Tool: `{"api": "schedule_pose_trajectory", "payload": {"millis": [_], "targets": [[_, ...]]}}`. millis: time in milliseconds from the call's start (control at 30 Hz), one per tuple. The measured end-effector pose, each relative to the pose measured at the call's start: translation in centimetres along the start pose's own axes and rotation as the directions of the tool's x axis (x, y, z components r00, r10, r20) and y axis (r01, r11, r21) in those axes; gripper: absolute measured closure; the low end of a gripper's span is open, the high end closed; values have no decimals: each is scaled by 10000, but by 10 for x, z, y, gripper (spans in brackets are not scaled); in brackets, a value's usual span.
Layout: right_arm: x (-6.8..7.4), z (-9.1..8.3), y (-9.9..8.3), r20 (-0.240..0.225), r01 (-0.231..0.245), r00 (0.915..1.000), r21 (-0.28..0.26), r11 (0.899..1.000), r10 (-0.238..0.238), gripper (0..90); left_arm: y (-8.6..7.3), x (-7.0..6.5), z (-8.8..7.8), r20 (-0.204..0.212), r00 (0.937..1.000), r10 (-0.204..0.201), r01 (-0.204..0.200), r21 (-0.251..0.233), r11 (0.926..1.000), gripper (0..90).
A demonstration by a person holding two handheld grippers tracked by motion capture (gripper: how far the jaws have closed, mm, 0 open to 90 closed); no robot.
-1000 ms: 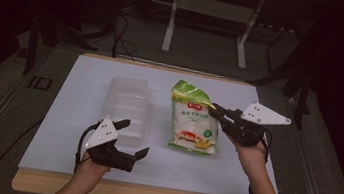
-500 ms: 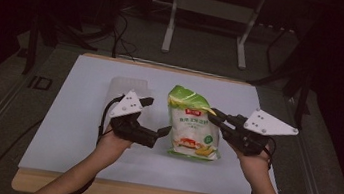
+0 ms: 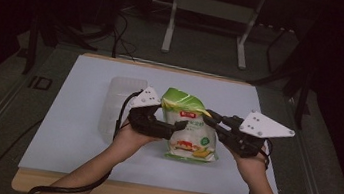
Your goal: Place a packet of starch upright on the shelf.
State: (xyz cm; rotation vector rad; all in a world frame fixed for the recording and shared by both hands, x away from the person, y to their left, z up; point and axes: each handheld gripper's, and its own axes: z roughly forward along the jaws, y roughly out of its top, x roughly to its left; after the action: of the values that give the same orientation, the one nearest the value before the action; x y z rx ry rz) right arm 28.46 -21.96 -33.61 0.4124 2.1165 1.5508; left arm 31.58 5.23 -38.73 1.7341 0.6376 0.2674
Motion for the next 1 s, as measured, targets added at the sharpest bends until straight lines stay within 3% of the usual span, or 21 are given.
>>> {"api": "schedule_pose_trajectory", "payload": {"millis": [33,67,100,167,333,567,667,700,833,1000], "targets": [[0,0,0,-32,9,10000,-24,10000,-9,829,-1,0,2,83,10000,-36,36,44,10000,165],[0,0,0,-27,19,10000,-7,10000,-19,829,-1,1,3,463,9988,-127,125,45,9999,189],[1,1,0,10,23,10000,-3,10000,-23,829,-1,1,3,605,9981,-131,130,22,9999,274],[0,1,0,83,30,10000,41,10000,-30,829,-1,-1,5,566,9984,-41,37,71,10000,357],[-1,0,-3,107,-108,9999,35,9999,108,830,-3,1,8,833,9962,-259,256,37,9997,435],[-3,2,-9,200,-258,9995,112,9996,256,830,-5,1,9,1110,9938,-4,-11,138,9999,633],[-5,1,-12,283,-348,9990,120,9993,345,830,-6,-1,9,1193,9923,344,-352,42,9994,726],[-6,1,-13,248,-423,9988,93,9991,421,830,-6,-1,9,1187,9913,574,-577,-10,9983,732],[-7,2,-16,351,-449,9984,117,9989,444,830,-3,-1,9,1186,9899,772,-795,147,9967,775],[-10,2,-17,268,-558,9981,40,9984,557,829,2,0,6,1335,9885,712,-758,294,9967,801]]}}
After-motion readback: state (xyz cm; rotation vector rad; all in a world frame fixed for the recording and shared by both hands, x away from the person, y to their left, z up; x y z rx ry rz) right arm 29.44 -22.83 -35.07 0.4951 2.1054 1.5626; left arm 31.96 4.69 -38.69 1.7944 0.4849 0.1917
